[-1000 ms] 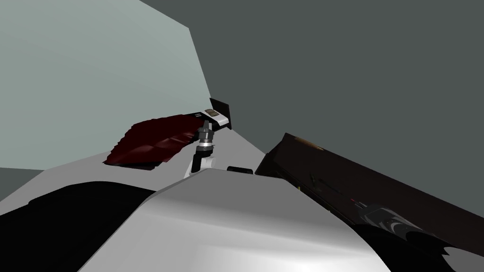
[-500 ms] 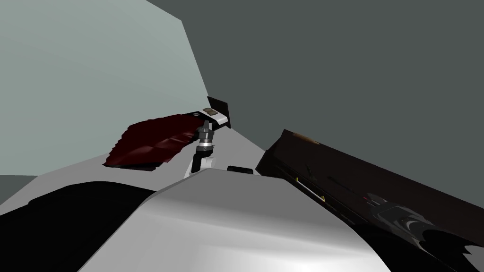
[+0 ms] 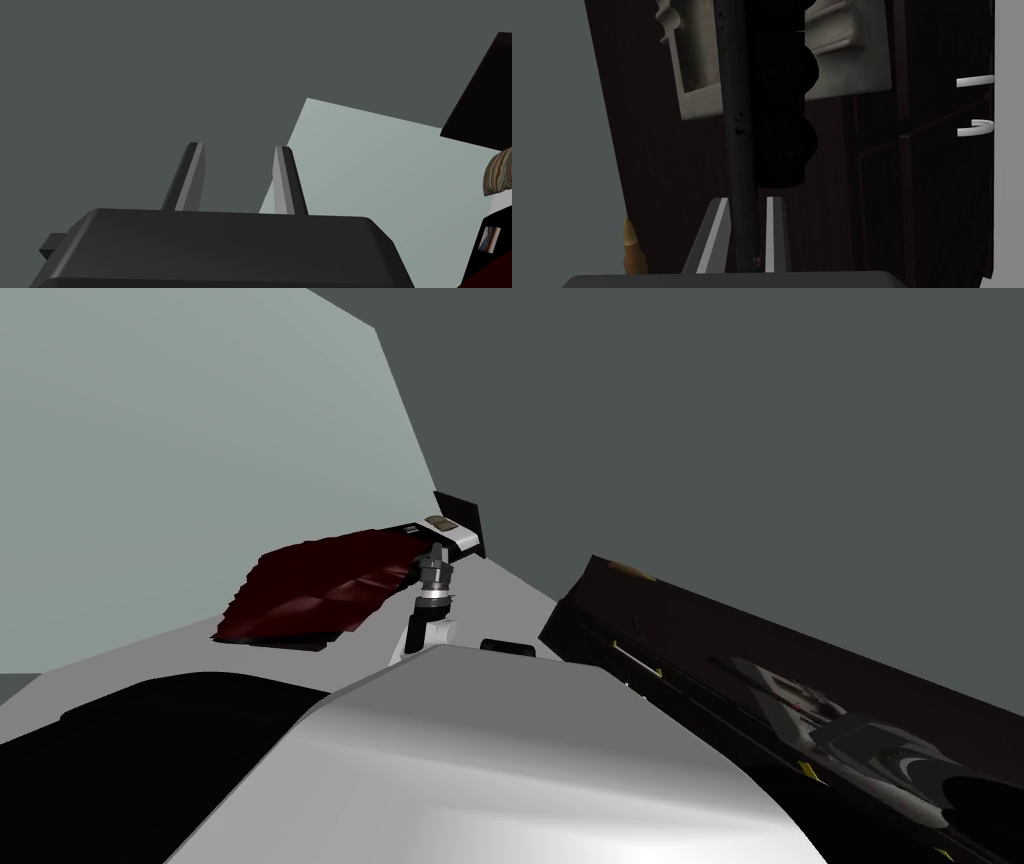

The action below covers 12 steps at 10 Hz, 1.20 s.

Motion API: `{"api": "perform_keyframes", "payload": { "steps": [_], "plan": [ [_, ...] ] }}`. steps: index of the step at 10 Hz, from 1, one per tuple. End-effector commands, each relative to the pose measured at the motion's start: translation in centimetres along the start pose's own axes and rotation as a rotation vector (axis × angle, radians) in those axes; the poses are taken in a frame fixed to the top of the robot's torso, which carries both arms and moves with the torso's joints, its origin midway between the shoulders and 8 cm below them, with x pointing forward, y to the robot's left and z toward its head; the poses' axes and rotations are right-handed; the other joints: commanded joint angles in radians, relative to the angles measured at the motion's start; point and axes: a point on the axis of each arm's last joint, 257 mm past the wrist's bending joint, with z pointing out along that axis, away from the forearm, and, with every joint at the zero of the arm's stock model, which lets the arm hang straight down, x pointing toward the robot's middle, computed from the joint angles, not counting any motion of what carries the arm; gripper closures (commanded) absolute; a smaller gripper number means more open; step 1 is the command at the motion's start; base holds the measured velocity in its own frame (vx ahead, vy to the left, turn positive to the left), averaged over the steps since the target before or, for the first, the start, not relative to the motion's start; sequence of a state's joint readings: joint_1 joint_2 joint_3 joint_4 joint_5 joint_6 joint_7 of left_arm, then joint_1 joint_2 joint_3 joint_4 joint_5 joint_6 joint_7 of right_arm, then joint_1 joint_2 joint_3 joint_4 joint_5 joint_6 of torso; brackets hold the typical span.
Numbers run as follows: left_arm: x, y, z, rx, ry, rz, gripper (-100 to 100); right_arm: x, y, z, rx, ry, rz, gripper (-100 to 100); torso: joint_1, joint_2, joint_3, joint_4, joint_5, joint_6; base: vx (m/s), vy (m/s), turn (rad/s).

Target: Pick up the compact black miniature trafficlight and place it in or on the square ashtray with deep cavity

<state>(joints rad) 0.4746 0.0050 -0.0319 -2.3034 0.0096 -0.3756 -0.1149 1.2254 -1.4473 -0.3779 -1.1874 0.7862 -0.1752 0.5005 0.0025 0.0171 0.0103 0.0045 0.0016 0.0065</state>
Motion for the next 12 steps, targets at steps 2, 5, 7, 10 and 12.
{"api": "perform_keyframes", "payload": {
  "steps": [2,5,7,10,12],
  "plan": [
    [0.0,0.0,0.0,0.000,0.000,0.000,0,0.2,-1.4,-0.3,-0.020,0.004,-0.029,100,-0.001,-0.002,-0.001,0.000,0.000,0.000,-0.125,-0.025,-0.087],
    [0.0,0.0,0.0,0.000,0.000,0.000,0,-0.3,-3.9,-0.7,-0.025,0.003,-0.053,100,-0.005,0.000,0.000,0.000,-0.001,0.000,-0.165,-0.080,-0.103],
    [0.0,0.0,0.0,0.000,0.000,0.000,0,-0.6,-5.1,-0.8,-0.019,0.003,-0.061,100,-0.006,0.001,0.000,0.000,-0.001,0.000,-0.137,-0.086,-0.090],
    [0.0,0.0,0.0,0.000,0.000,0.000,0,-3.0,-6.8,-0.7,-0.031,-0.033,-0.067,100,-0.007,-0.010,-0.006,-0.002,0.000,-0.003,-0.008,-0.135,-0.066],
    [0.0,0.0,0.0,0.000,0.000,0.001,0,-4.7,-6.9,-0.6,-0.040,-0.065,-0.060,100,-0.014,-0.021,-0.012,-0.005,-0.003,-0.006,0.112,-0.214,0.007]
  ]
}}
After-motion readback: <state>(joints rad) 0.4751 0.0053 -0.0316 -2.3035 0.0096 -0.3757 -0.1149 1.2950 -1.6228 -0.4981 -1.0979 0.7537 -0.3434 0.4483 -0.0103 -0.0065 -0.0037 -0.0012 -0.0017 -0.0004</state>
